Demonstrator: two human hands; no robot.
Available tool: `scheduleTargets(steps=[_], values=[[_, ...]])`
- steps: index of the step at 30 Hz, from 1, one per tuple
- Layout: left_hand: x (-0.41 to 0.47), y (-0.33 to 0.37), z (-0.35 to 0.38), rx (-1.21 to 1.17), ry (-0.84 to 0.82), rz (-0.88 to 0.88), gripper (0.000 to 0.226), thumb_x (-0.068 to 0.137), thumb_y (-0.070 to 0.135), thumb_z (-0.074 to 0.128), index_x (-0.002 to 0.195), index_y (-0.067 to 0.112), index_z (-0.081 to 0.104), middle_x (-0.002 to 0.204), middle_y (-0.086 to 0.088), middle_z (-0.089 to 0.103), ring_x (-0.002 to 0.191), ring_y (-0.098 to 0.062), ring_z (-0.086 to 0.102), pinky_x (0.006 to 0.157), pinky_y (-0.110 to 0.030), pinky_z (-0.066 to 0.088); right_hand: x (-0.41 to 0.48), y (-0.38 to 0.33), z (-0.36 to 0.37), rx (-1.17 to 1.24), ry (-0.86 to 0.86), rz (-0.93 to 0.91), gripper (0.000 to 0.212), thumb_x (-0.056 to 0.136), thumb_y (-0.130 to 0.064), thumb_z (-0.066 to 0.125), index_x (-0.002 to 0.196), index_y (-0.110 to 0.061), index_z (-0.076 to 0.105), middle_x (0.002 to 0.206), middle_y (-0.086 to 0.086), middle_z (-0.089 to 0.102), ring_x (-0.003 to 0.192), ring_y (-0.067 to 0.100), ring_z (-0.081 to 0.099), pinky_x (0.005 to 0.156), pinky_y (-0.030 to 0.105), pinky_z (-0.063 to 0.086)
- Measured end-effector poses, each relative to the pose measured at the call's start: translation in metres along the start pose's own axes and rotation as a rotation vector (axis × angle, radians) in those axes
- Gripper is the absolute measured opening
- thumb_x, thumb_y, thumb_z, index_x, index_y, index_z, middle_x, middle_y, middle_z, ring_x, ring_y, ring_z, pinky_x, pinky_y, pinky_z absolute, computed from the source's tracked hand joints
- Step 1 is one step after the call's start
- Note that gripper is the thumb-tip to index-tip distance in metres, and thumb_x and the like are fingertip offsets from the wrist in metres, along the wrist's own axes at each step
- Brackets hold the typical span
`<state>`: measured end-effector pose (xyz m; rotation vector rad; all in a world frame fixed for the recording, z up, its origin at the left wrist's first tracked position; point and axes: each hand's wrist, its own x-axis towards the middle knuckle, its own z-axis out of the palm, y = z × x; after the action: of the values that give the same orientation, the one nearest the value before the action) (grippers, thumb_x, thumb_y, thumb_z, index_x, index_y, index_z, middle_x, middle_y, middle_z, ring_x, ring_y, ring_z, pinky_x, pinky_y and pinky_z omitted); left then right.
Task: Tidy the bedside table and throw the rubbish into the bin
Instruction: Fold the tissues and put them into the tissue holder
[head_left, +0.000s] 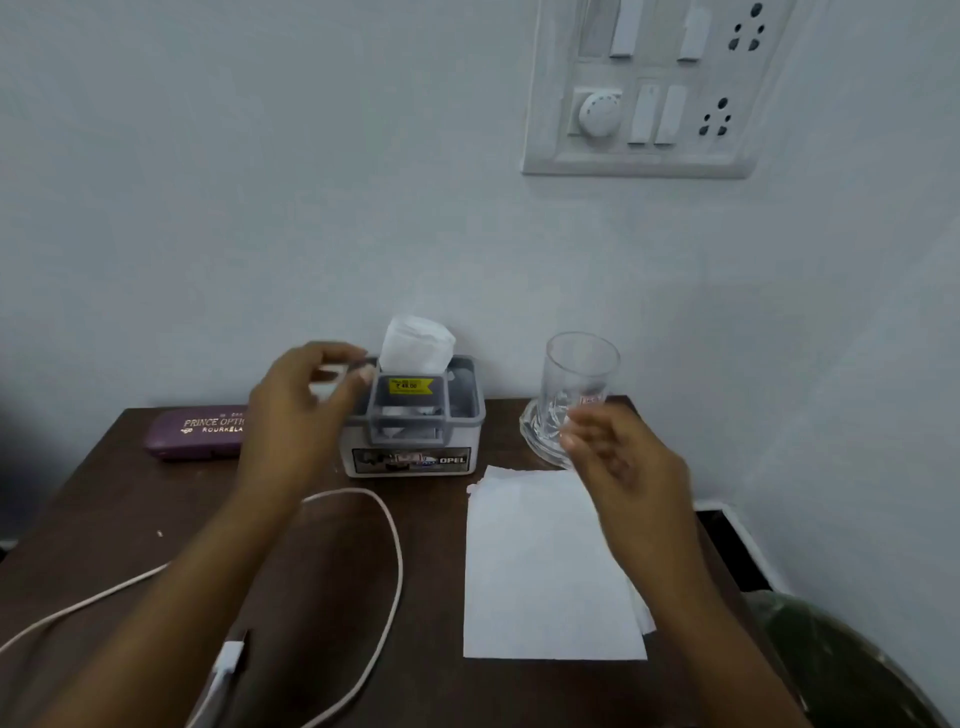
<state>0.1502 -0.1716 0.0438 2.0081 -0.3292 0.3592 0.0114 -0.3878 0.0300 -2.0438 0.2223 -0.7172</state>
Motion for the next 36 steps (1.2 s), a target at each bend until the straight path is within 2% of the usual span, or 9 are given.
scheduleTargets(steps=[3,7,11,15,18,24,28,33,36], values=[[-0.084,0.022,0.009,-0.036,-0.227,0.006,0.011,0.083,0.024,0.066,0.089,0.033,0.070,0.085,0.017,0.069,0.078,0.002,0.060,0.066,-0.007,0.043,-0.051,0.032,-0.017,-0.181,-0.010,-0.058,0.013,0.087,-0.025,0.067,0.093,-0.036,0.066,0.096,-0.028,0.063,0.095,-0.009,0.059,0.082,0.005,0.043],[-0.155,0.003,0.041,0.173,-0.387,0.072,0.018,0.081,0.024,0.061,0.094,0.030,0.071,0.086,0.028,0.060,0.084,0.004,0.058,0.074,-0.009,0.044,-0.093,0.044,-0.007,-0.402,-0.252,-0.235,0.030,0.084,-0.048,0.054,0.102,-0.030,0.070,0.111,-0.019,0.066,0.110,-0.005,0.055,0.097,0.010,0.037],[-0.176,-0.001,0.048,0.273,-0.407,0.173,0.026,0.075,0.032,0.054,0.089,0.022,0.072,0.090,0.009,0.067,0.083,-0.002,0.052,0.078,-0.011,0.036,-0.105,0.045,-0.001,-0.551,-0.317,-0.339,0.028,0.084,-0.049,0.050,0.095,-0.034,0.071,0.108,-0.014,0.069,0.105,0.004,0.064,0.083,0.018,0.050],[-0.180,-0.001,0.045,0.261,-0.401,0.219,0.039,0.074,0.043,0.055,0.105,0.022,0.067,0.104,0.010,0.063,0.096,-0.002,0.051,0.085,-0.009,0.037,-0.099,0.042,-0.001,-0.595,-0.302,-0.316,0.023,0.087,-0.041,0.048,0.085,-0.033,0.070,0.098,-0.016,0.071,0.092,0.004,0.068,0.062,0.016,0.054],[-0.183,0.001,0.041,0.032,-0.308,0.000,0.041,0.078,0.023,0.072,0.115,0.031,0.058,0.111,0.018,0.059,0.097,0.003,0.057,0.081,-0.008,0.044,-0.101,0.038,-0.002,-0.525,-0.264,-0.214,0.020,0.088,-0.043,0.048,0.090,-0.034,0.067,0.098,-0.021,0.069,0.095,-0.002,0.065,0.063,0.018,0.054],[-0.170,0.017,0.044,-0.305,-0.307,-0.428,0.016,0.089,0.015,0.060,0.095,0.030,0.064,0.086,0.002,0.073,0.076,-0.011,0.069,0.064,-0.018,0.052,-0.098,0.041,-0.006,-0.144,-0.131,0.047,0.006,0.084,-0.029,0.069,0.084,-0.028,0.074,0.087,-0.020,0.071,0.088,-0.004,0.064,0.078,0.020,0.052],[-0.161,0.026,0.050,-0.350,-0.347,-0.490,0.016,0.087,0.009,0.062,0.100,0.018,0.062,0.080,-0.001,0.070,0.069,-0.013,0.065,0.053,-0.016,0.050,-0.092,0.037,-0.011,0.043,-0.118,0.229,0.007,0.082,-0.020,0.071,0.076,-0.024,0.072,0.080,-0.016,0.071,0.080,0.000,0.066,0.073,0.017,0.052],[-0.164,0.034,0.057,-0.342,-0.284,-0.457,0.022,0.086,0.006,0.062,0.094,0.023,0.049,0.086,-0.003,0.068,0.065,-0.009,0.062,0.050,-0.015,0.048,-0.086,0.037,-0.018,0.197,-0.016,0.386,0.009,0.089,-0.021,0.062,0.081,-0.023,0.066,0.080,-0.009,0.069,0.073,-0.004,0.061,0.063,0.007,0.044],[-0.171,0.042,0.062,-0.572,-0.381,-0.607,0.015,0.093,0.005,0.050,0.103,0.014,0.055,0.099,-0.009,0.068,0.070,-0.011,0.065,0.056,-0.018,0.052,-0.084,0.037,-0.019,0.246,0.019,0.427,0.009,0.093,-0.020,0.056,0.089,-0.017,0.063,0.082,-0.005,0.067,0.070,-0.007,0.058,0.061,0.006,0.043]])
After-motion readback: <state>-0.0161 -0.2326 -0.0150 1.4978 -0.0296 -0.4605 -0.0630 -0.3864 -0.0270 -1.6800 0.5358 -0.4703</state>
